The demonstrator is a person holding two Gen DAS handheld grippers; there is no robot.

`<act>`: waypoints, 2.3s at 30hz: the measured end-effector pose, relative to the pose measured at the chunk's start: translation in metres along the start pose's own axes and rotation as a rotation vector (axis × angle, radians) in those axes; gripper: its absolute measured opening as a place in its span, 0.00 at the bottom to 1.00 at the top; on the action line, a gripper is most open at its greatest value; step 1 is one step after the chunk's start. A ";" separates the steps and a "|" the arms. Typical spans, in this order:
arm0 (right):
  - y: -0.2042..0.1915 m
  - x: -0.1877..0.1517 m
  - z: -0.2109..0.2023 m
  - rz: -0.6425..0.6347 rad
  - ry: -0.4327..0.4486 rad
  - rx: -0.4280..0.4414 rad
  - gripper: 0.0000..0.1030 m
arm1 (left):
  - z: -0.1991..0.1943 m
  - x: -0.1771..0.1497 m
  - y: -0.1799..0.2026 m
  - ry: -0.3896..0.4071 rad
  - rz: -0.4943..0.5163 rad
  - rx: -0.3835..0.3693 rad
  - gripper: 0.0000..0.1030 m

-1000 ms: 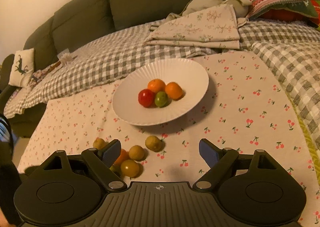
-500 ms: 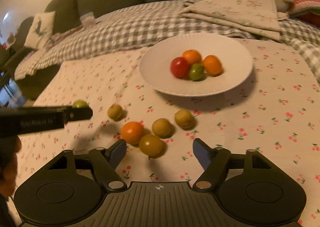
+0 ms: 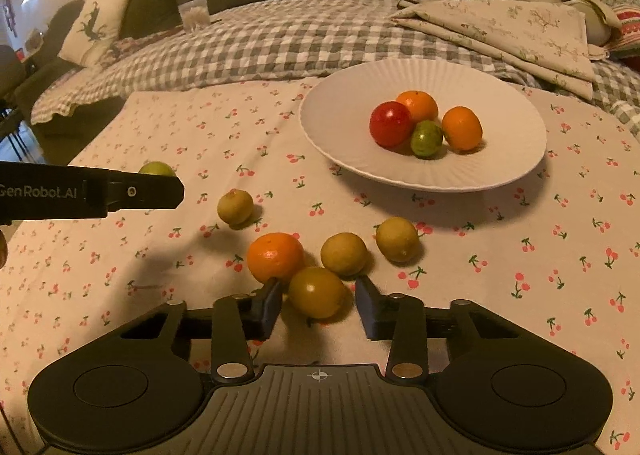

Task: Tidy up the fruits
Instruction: 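Grasp a yellow-green fruit with the right tool while the left tool holds the lime, then place the lime and yellow-green fruit into the white bowl and release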

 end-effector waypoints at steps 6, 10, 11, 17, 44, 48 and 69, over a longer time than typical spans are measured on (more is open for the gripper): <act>-0.003 0.000 0.000 -0.031 -0.010 -0.004 0.27 | 0.001 0.000 0.001 0.002 0.004 0.001 0.32; 0.001 0.003 -0.005 -0.014 -0.011 -0.015 0.27 | 0.000 0.001 0.001 0.008 0.002 -0.002 0.32; 0.002 0.004 -0.007 -0.009 -0.010 -0.018 0.27 | 0.000 0.001 0.001 0.009 0.002 -0.001 0.32; 0.007 0.013 -0.021 0.033 0.018 -0.016 0.27 | -0.001 0.002 0.001 0.019 -0.002 -0.003 0.32; 0.053 0.052 -0.052 0.109 0.144 -0.111 0.27 | 0.021 0.021 0.037 0.098 0.151 -0.057 0.32; 0.063 0.058 -0.050 0.122 0.159 -0.131 0.27 | 0.031 0.025 0.046 0.113 0.189 -0.071 0.32; 0.085 0.074 -0.003 0.101 0.159 -0.162 0.27 | 0.083 0.027 0.083 0.131 0.284 -0.185 0.32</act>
Point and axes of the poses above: each gripper's, at about its wrist camera, not at the fingertips, and z roughly the way its jaws point, y to its right, x to its top, the point moved 8 cm from there along z, roughly the way its jaws point, and after that the axes turned 12 degrees about y, right-handed, at the moved point
